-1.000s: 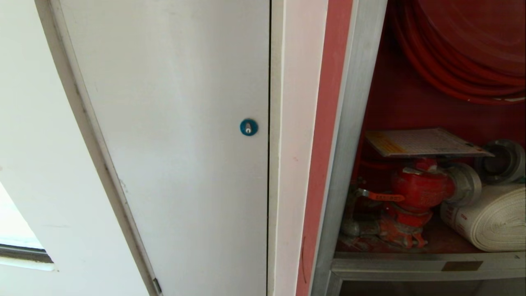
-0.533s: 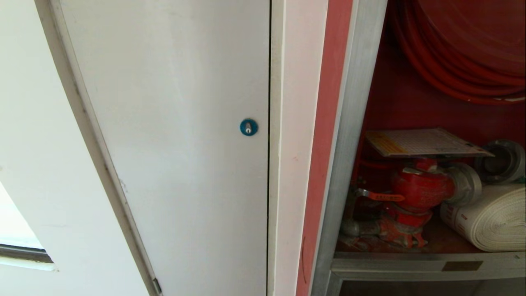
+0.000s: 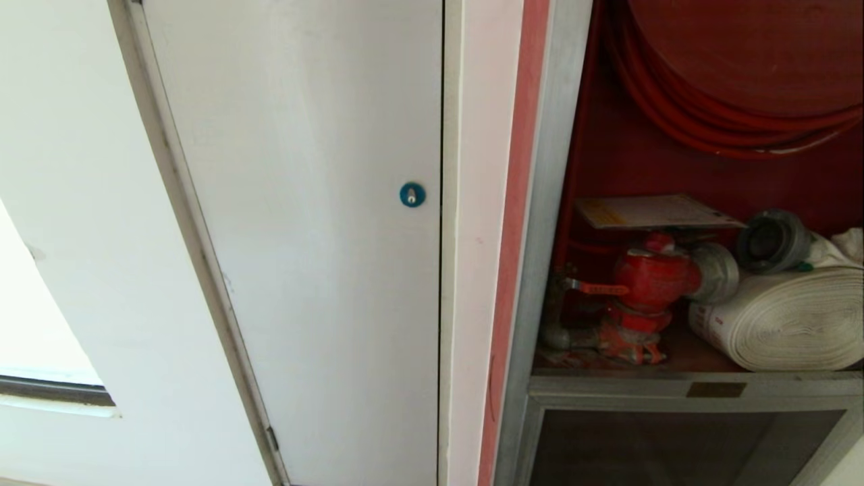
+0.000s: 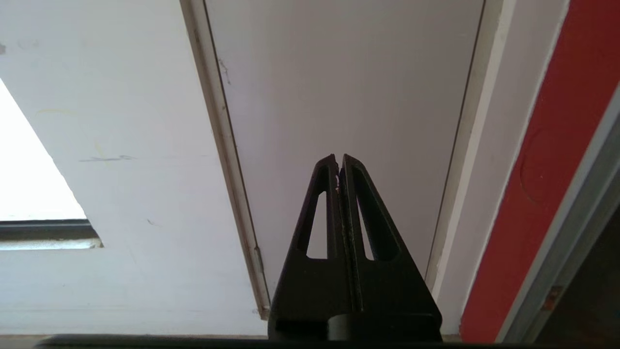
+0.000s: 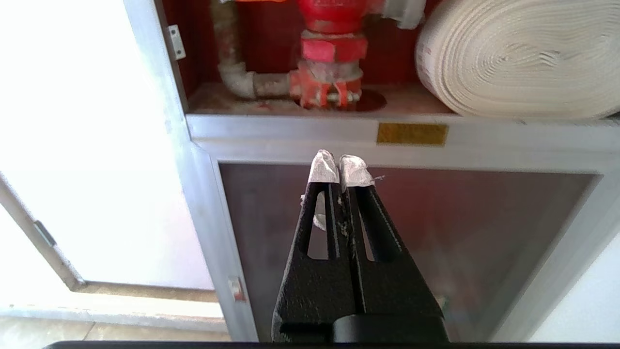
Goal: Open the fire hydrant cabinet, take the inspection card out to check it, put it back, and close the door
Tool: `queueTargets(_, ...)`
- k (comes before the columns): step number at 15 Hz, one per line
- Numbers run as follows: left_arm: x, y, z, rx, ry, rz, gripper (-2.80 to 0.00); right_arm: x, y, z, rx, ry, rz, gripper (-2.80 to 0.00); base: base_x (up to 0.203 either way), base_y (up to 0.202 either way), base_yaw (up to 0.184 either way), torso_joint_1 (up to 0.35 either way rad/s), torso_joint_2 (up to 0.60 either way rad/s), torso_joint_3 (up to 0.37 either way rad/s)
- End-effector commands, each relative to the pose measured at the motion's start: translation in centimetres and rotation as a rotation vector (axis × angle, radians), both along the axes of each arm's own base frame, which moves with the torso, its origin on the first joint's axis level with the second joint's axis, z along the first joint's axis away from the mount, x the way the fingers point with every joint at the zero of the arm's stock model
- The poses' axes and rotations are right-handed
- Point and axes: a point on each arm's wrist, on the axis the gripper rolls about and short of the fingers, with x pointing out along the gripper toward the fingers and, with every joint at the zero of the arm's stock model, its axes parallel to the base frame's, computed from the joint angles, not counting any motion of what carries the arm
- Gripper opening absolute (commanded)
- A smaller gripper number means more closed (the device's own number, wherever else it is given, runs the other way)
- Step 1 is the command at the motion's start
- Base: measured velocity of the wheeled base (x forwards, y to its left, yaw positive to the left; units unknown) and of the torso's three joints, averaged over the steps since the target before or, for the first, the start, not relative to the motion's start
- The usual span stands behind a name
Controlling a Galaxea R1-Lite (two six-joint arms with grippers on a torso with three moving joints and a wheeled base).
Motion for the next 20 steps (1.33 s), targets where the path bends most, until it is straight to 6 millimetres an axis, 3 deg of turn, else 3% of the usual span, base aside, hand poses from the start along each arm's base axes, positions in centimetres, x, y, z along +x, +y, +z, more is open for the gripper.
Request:
queueTargets(1, 0.23, 0.0, -0.76, 0.001, 0.028, 0.0, -2.8, 0.01, 0.0, 0.0, 0.001, 0.002, 0.001, -2.8, -0.194, 0.0, 0.001, 0.002, 0.0, 0.005)
queueTargets(20, 0.23, 0.0, -0.76, 0.001, 0.028, 0.0, -2.8, 0.01, 0.0, 0.0, 0.0, 0.002, 0.001, -2.8, -0.196, 0.0, 0.001, 0.002, 0.0, 0.003)
